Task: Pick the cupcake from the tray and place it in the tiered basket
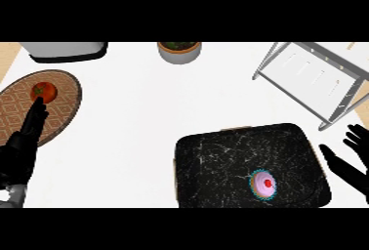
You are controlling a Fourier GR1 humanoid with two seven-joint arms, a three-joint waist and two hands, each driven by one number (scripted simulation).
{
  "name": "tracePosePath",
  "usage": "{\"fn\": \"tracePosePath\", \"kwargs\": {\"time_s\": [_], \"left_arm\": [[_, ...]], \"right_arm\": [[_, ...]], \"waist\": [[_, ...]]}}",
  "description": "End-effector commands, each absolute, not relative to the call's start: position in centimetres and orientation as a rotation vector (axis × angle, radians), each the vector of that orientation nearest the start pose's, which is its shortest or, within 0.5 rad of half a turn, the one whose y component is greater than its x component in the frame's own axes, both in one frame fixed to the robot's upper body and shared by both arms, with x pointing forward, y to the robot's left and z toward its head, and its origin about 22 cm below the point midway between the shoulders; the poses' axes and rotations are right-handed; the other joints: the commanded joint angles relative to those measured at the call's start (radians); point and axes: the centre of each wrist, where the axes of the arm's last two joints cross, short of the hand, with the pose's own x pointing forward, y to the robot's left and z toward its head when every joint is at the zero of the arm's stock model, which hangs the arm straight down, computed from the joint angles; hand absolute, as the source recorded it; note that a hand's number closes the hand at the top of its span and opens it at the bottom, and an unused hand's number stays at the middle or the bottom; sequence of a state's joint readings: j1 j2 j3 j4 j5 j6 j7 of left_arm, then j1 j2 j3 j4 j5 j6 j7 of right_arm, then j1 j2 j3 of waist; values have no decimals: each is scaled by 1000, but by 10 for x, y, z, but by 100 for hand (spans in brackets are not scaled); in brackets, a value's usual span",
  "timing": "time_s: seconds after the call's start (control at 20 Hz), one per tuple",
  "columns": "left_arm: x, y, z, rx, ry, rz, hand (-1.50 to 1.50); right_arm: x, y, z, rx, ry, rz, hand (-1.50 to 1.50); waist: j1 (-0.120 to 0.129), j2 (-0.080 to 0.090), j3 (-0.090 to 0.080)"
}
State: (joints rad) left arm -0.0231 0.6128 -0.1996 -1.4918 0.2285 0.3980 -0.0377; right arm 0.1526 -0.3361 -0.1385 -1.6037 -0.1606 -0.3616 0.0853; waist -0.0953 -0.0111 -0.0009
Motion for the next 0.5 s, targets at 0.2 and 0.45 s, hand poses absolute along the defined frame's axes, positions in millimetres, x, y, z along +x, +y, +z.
{"fn": "tracePosePath", "kwargs": {"time_s": [0.2,0.45], "left_arm": [[254,316,25,464,-1520,-196,0],[264,301,33,448,-1536,-216,0]], "right_arm": [[118,-339,77,-636,-1272,-7,-150],[118,-330,117,-627,-1065,324,-150]], "waist": [[42,6,-4],[70,12,-5]]}}
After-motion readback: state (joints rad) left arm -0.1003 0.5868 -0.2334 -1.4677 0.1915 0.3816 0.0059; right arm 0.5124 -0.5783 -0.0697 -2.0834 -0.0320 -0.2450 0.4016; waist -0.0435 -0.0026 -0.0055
